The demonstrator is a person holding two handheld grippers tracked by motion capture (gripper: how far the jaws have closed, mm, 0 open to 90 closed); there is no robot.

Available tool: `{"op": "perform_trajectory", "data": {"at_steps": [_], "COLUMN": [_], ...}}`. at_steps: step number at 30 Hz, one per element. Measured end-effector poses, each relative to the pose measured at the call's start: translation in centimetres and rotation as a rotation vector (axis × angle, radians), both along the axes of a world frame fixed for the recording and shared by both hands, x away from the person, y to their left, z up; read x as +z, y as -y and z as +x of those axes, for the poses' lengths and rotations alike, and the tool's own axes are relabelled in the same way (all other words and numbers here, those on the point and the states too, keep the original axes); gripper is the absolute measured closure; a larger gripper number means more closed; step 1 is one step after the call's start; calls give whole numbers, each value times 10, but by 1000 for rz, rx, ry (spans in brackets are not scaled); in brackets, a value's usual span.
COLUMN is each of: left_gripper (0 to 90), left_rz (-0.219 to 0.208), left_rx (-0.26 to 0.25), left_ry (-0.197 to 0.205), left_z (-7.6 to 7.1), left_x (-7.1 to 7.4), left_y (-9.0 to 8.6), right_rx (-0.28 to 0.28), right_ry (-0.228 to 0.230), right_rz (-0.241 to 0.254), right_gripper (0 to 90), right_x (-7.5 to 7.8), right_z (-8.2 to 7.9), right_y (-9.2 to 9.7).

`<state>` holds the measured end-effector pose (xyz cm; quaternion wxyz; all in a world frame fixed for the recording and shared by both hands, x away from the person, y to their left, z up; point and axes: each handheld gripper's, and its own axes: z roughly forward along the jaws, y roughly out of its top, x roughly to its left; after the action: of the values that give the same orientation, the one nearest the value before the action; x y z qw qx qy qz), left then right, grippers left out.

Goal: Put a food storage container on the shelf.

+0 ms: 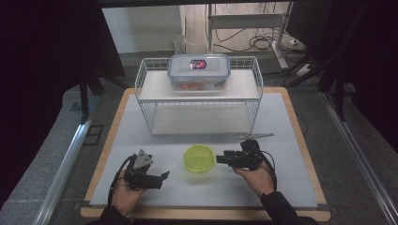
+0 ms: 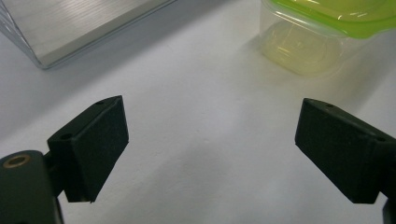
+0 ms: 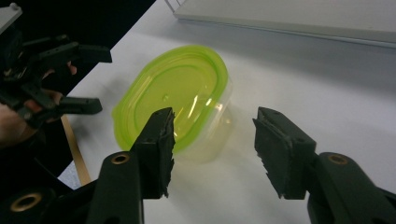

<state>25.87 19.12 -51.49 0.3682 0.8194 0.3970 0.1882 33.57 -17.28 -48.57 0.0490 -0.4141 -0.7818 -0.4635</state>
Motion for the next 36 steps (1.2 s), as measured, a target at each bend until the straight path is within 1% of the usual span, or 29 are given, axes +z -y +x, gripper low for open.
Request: {"op": "perform_trajectory", "data": {"at_steps": [5,6,8,10,12,14,15,17,19,21,25,28,31,36], "left_gripper": [93,93,94,95,95,95,95,95,95,95,95,95,94,91], "left_rz": [4,5,5,12,20,23,25,31,36,38,34,28,37,44], "left_rx": [-7,-8,-12,-19,-25,-29,-32,-37,-40,-41,-39,-33,-31,-26], "left_ry": [1,1,0,-2,-4,-2,0,0,2,6,14,17,18,26], "left_z": [0,0,0,0,0,0,0,0,-1,-1,-2,-2,-2,-2], "left_x": [-1,-1,-1,-1,-2,-2,-2,-2,-2,-2,-1,0,0,1], "left_y": [1,1,2,2,3,4,4,5,5,6,6,5,4,4], "right_rx": [-25,-33,-43,-53,-54,-53,-52,-56,-56,-53,-43,-39,-31,-19], "right_ry": [-69,-86,-136,-184,-222,-250,-259,-283,-287,-291,-284,-280,-256,-232], "right_rz": [8,19,57,90,116,128,131,159,163,163,156,178,181,176], "right_gripper": [518,530,553,592,631,683,692,763,802,806,809,810,809,810], "right_x": [-7,-9,-14,-17,-20,-22,-23,-25,-25,-25,-21,-12,-1,14], "right_z": [11,12,15,18,19,20,20,21,22,21,21,21,21,22], "right_y": [-15,-17,-18,-19,-19,-20,-21,-20,-19,-19,-20,-19,-19,-20]}}
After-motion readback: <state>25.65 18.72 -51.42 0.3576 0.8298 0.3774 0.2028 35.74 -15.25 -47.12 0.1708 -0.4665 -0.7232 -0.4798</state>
